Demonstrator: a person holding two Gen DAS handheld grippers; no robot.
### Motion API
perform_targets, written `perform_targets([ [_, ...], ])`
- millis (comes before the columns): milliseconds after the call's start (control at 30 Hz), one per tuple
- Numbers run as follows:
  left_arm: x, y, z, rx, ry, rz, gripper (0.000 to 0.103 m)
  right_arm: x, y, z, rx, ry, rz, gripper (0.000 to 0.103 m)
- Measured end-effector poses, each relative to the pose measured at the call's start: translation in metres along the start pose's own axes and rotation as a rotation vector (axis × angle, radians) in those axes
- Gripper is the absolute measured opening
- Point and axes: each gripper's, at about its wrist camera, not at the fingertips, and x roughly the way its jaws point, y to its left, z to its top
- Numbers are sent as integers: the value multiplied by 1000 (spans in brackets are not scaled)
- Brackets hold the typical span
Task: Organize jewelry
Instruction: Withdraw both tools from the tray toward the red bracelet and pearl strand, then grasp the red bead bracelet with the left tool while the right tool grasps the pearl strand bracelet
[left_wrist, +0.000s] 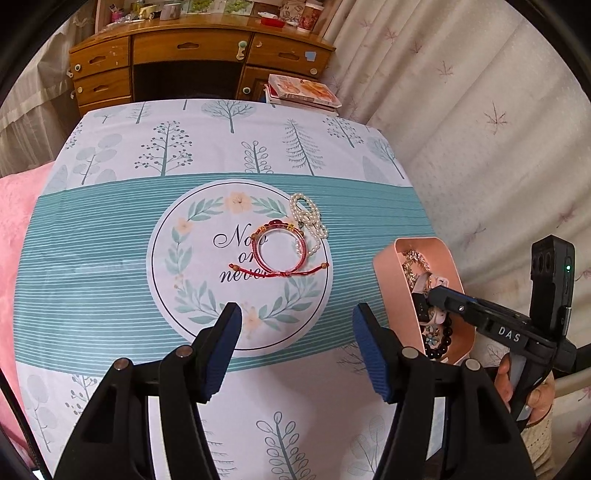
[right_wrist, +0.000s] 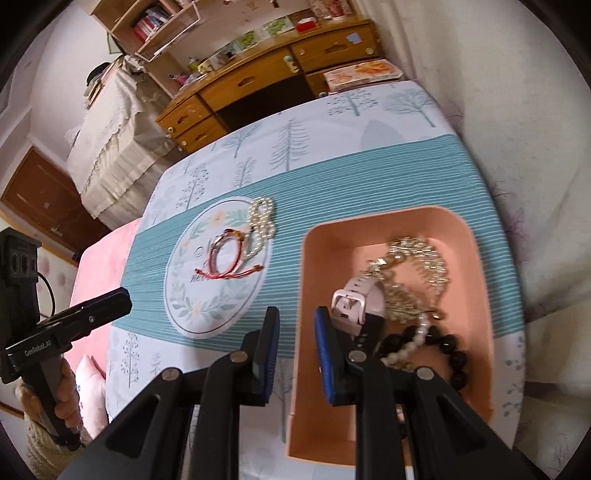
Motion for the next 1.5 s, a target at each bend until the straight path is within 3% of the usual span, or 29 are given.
perform_targets([
  [233,6,-5,-1,13,14,-4,61,-9,-25,-2,40,-15,-67,20],
  [533,6,-5,-1,21,14,3,61,-14,-32,-1,51,-30,-70,20],
  [1033,8,8,7,-1,20,20,61,0,23,14,-72,-12,-40,20],
  [1300,13,3,36,20,11,40,61,23,62,47,-137,6,-28,20],
  [1500,41,5,48,19,74,44,53,52,72,81,-131,48,-39,20],
])
